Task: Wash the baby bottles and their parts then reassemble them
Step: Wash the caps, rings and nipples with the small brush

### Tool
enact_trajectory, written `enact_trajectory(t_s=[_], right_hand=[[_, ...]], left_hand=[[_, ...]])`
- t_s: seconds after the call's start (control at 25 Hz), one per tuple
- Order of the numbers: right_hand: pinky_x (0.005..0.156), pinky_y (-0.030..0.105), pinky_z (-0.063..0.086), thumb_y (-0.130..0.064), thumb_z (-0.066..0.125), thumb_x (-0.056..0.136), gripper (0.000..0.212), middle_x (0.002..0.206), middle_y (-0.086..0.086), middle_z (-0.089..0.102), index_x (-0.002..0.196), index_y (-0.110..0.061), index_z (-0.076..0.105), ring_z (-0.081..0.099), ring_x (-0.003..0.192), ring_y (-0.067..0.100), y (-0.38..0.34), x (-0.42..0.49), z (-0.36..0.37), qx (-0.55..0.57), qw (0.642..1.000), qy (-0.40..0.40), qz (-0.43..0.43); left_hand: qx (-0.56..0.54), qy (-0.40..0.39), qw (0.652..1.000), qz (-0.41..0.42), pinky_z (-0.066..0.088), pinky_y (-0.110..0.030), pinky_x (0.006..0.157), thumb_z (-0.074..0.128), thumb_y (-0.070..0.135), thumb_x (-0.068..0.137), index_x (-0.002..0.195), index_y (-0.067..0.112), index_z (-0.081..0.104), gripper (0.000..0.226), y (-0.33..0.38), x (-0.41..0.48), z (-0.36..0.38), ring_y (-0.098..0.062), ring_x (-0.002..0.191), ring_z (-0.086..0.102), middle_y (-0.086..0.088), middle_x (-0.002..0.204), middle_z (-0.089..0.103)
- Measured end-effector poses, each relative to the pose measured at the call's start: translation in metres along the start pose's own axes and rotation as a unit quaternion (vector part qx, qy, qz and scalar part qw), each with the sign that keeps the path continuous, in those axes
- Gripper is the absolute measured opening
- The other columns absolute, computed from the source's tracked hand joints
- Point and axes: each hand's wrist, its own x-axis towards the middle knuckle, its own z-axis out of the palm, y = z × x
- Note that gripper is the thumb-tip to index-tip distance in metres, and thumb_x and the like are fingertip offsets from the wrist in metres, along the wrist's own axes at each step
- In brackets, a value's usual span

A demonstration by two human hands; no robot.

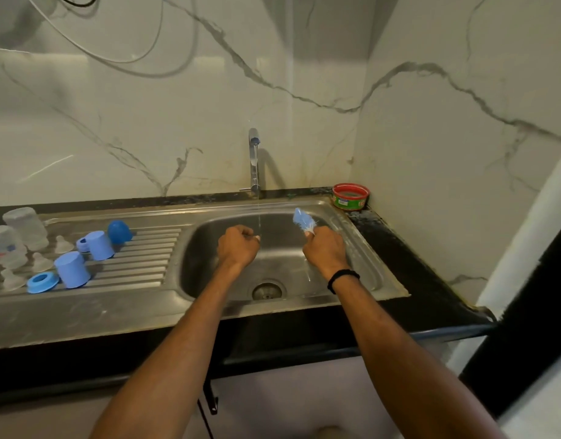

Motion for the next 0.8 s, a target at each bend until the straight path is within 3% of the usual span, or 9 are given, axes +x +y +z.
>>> enact_trajectory(t_s=[0.12, 0.2, 0.32, 0.64, 0.8], right_hand=[[0.07, 0.027, 0.039, -0.012, 0.051, 0.096, 0.029, 0.109, 0.013, 0.067, 0.123, -0.008, 0.061, 0.061, 0.095, 0.028, 0.012, 0.0, -0.012, -0.004, 0.999, 0.031, 0.008], [0.076, 0.028, 0.044, -0.011, 0.053, 0.094, 0.028, 0.111, 0.013, 0.066, 0.12, -0.008, 0.062, 0.061, 0.103, 0.03, 0.022, 0.005, -0.02, -0.012, 0.998, 0.049, 0.024], [0.091, 0.04, 0.051, -0.018, 0.061, 0.088, 0.032, 0.114, 0.017, 0.064, 0.12, -0.011, 0.061, 0.06, 0.106, 0.035, 0.039, 0.017, -0.032, -0.057, 0.995, 0.053, 0.056], [0.093, 0.042, 0.05, -0.021, 0.059, 0.084, 0.033, 0.114, 0.019, 0.064, 0.116, -0.013, 0.062, 0.058, 0.107, 0.038, 0.087, 0.042, -0.041, -0.094, 0.989, 0.082, 0.085], [0.1, 0.043, 0.044, -0.02, 0.061, 0.086, 0.04, 0.123, 0.021, 0.058, 0.125, -0.013, 0.058, 0.052, 0.116, 0.038, 0.097, 0.052, -0.035, -0.114, 0.987, 0.074, 0.091]], left_hand=[[-0.007, -0.004, 1.0, 0.007, 0.05, -0.037, 0.101, 0.072, 0.02, 0.092, 0.118, 0.011, 0.07, 0.028, 0.005, -0.001, 0.007, -0.024, 0.113, 0.065, -0.008, 0.117, 0.071], [-0.01, -0.007, 1.0, 0.008, 0.05, -0.038, 0.102, 0.072, 0.021, 0.092, 0.118, 0.011, 0.069, 0.028, 0.007, -0.001, 0.013, -0.023, 0.113, 0.065, -0.008, 0.118, 0.071], [-0.012, -0.016, 1.0, 0.011, 0.049, -0.035, 0.1, 0.072, 0.022, 0.092, 0.119, 0.011, 0.069, 0.028, 0.009, -0.001, 0.022, -0.022, 0.113, 0.065, -0.008, 0.119, 0.071], [-0.006, -0.023, 1.0, 0.01, 0.048, -0.031, 0.097, 0.072, 0.023, 0.091, 0.117, 0.011, 0.072, 0.029, 0.012, 0.007, 0.042, -0.024, 0.11, 0.067, -0.008, 0.115, 0.073], [-0.001, -0.023, 1.0, 0.011, 0.047, -0.029, 0.094, 0.072, 0.022, 0.092, 0.118, 0.009, 0.071, 0.029, 0.014, 0.013, 0.049, -0.024, 0.11, 0.067, -0.009, 0.115, 0.073]])
